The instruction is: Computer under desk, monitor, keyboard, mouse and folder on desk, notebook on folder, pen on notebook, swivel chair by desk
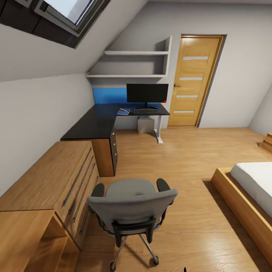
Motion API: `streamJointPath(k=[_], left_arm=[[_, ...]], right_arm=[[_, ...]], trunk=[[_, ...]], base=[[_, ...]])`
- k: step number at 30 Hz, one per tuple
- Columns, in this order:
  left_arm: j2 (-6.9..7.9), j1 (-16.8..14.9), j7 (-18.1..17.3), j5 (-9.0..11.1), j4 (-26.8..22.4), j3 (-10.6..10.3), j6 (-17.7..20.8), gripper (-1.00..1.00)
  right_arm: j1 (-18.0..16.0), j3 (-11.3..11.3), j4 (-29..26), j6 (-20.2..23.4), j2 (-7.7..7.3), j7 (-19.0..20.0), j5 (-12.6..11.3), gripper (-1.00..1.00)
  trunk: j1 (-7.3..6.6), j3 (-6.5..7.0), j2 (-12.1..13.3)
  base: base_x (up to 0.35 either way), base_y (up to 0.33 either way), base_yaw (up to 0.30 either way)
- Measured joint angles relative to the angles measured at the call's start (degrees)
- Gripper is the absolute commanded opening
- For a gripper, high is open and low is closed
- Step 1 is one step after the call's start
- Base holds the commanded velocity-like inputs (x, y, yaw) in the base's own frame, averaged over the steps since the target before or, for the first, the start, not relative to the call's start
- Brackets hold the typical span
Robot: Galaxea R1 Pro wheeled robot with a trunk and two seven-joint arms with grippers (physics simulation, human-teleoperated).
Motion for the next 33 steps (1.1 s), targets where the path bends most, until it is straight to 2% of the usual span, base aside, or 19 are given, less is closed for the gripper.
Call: streamJointPath(k=[6, 14, 25, 30, 33], left_arm=[[-0.08, 0.0, 0.0, 0.0, 0.0, -0.1, -0.1, 1.00], [-0.01, 0.0, 0.1, 0.0, -0.1, -0.1, -0.1, 1.00], [-0.08, 0.0, 0.1, 0.0, -0.1, -0.1, -0.2, 1.00], [-1.70, -0.2, -0.1, 1.0, 0.4, 0.3, -1.0, 1.00], [-1.97, -0.1, -0.1, 1.1, 0.4, 0.5, -1.1, 1.00]], right_arm=[[0.0, 0.0, 0.1, 0.0, -0.07, 0.0, 0.0, 1.00], [0.0, 0.0, 0.1, 0.0, -0.03, 0.0, 0.1, 1.00], [0.0, 0.0, 0.1, 0.0, -0.03, 0.0, 0.1, 1.00], [-0.8, -0.3, -0.1, 0.0, 1.60, 0.2, -0.2, 1.00], [-0.9, -0.4, -0.1, -0.1, 2.57, 0.2, -0.3, 1.00]], trunk=[[1.32, -1.08, -2.4], [3.08, -2.52, -5.6], [5.49, -4.49, -10.0], [5.49, -4.49, -10.0], [5.49, -4.49, -10.0]], base=[[0.000, 0.000, 0.000], [0.000, 0.161, 0.000], [0.000, 0.017, 0.000], [0.000, 0.000, 0.000], [0.000, 0.000, 0.000]])
